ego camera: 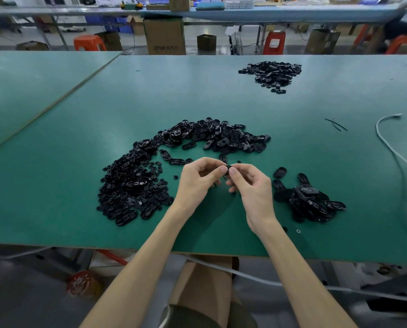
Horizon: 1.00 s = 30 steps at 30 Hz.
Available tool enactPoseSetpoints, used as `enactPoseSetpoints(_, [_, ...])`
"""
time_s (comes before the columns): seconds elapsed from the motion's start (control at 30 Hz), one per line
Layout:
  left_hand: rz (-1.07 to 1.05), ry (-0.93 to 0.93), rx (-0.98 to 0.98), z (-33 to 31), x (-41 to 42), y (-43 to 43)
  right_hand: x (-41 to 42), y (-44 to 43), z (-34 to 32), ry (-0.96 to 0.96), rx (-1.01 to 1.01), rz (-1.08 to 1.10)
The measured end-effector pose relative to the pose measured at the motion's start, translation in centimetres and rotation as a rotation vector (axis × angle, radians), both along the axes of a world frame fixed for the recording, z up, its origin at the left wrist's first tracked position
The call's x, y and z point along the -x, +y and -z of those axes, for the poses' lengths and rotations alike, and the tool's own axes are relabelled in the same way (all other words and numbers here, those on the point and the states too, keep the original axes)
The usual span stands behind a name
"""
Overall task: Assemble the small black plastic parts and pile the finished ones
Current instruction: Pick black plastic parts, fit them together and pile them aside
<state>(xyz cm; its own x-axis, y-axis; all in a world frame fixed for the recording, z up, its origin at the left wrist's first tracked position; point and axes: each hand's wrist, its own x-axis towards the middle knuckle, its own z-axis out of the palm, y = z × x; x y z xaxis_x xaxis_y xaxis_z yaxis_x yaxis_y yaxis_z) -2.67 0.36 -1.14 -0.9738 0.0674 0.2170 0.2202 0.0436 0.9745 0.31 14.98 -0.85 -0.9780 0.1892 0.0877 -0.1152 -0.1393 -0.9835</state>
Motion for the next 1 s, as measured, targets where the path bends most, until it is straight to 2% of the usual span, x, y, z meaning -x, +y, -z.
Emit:
enactPoseSetpoints(0.2, [-0.006, -0.006, -0.070, -0.04, -0.18, -0.10, -0.01, 0.11, 0.00, -0.003, 0.051, -0.014])
enactPoseSetpoints(0.4, [-0.057, -0.039, -0.149, -0.14, -0.12, -0.01, 0.07, -0.09, 0.41, -0.018, -0.050, -0.077])
enactPoseSetpoints(0.6, [-0.011, -0.018, -0.156, -0.38, -0.31, 0.02, 0.05, -0.30, 0.49, -0.028, -0.174, -0.101])
enactPoseSetpoints(0.8, [-0.058, 0.006, -0.144, -0.23, -0.29, -0.14, 0.09, -0.10, 0.21, -0.012, -0.014, -0.012])
enactPoseSetpoints(1.0, [0.021, -0.011, -0.101, -0.26, -0.23, 0.08, 0.17, -0.06, 0.34, -0.004, -0.044, -0.020])
